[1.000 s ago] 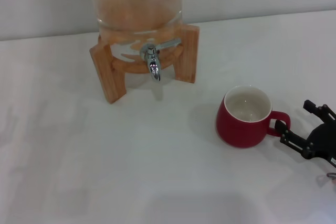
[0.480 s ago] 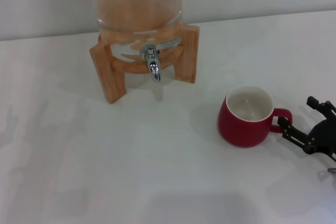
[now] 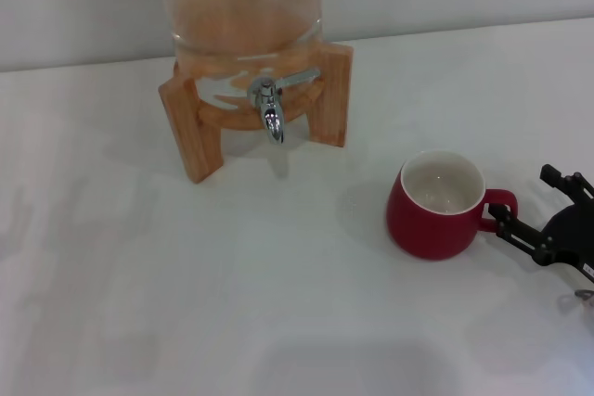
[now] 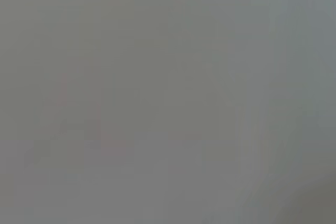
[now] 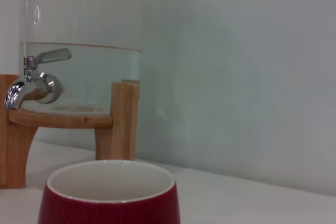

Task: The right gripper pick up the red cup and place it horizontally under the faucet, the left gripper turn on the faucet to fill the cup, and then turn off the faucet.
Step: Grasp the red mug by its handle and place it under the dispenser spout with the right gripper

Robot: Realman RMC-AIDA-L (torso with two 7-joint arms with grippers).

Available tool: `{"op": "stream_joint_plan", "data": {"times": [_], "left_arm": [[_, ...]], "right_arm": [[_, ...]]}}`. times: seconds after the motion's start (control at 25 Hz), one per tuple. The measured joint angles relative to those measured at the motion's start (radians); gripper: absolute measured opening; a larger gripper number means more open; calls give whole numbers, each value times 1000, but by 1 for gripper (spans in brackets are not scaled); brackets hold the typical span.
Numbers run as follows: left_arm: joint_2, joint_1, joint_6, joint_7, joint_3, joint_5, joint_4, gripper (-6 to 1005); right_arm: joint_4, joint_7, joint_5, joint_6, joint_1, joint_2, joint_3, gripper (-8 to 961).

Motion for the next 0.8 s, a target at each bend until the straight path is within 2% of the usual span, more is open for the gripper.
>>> {"op": "stream_joint_plan", "data": {"times": [0.44, 0.64, 0.8], "left_arm": [[0, -2, -1, 0, 0, 0, 0, 830], [0, -4, -2, 0, 0, 0, 0, 829], [0, -6, -3, 0, 0, 0, 0, 829]], "right_arm": [[0, 0, 0, 6, 4, 0, 0, 750], [0, 0, 0, 6, 4, 0, 0, 515], [0, -15, 0, 6, 4, 0, 0, 499]]}}
